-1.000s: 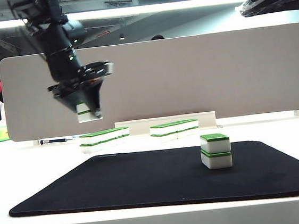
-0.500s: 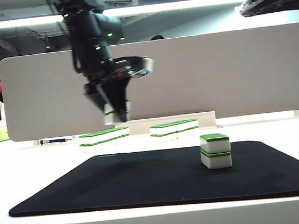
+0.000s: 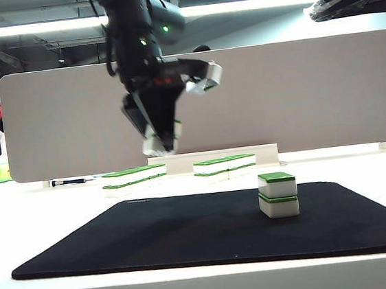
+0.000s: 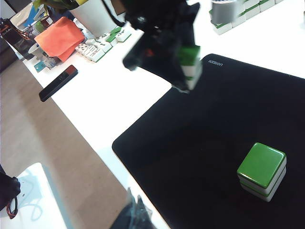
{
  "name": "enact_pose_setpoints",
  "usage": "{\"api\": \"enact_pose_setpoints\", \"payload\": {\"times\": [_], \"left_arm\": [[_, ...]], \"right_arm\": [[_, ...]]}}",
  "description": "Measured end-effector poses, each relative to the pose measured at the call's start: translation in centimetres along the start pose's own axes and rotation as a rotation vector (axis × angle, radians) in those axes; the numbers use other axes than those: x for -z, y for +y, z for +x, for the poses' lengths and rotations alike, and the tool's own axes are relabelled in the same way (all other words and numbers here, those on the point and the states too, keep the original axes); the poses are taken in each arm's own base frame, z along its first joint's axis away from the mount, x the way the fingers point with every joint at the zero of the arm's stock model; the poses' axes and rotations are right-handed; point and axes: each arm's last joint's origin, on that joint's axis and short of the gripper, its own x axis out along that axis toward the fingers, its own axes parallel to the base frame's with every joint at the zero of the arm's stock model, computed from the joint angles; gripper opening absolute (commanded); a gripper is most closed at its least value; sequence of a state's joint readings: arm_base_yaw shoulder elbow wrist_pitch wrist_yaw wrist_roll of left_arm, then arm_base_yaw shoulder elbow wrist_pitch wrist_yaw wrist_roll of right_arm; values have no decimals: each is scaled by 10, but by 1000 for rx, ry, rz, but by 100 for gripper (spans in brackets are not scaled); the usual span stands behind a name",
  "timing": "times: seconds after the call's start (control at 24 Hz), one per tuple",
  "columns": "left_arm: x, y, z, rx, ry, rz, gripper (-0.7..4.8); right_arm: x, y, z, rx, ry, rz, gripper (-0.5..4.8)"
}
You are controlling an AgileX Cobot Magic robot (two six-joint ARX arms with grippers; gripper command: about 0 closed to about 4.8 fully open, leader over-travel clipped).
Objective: Take a mahjong tile from the mahjong wall and then place it on the table close to you.
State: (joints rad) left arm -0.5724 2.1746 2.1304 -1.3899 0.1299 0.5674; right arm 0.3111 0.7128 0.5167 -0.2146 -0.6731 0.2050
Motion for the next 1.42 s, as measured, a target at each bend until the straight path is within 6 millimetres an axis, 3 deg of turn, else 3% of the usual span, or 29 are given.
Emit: {"api": "enact_pose_setpoints", "payload": {"times": [0.25,0.62,1.12,1.42], "left_arm": [[20,-6,-56,-100,-78,-26,169],[52,-12,-112,-177,-168,-78,169],[63,-3,-120,-194,-181,-162,169],[74,-13,-142,-159,-285,-153,169]], "right_arm": [[0,0,0,0,0,0,-1],[0,0,0,0,0,0,-1],[0,0,0,0,-1,0,-1],[0,0,0,0,0,0,-1]]}}
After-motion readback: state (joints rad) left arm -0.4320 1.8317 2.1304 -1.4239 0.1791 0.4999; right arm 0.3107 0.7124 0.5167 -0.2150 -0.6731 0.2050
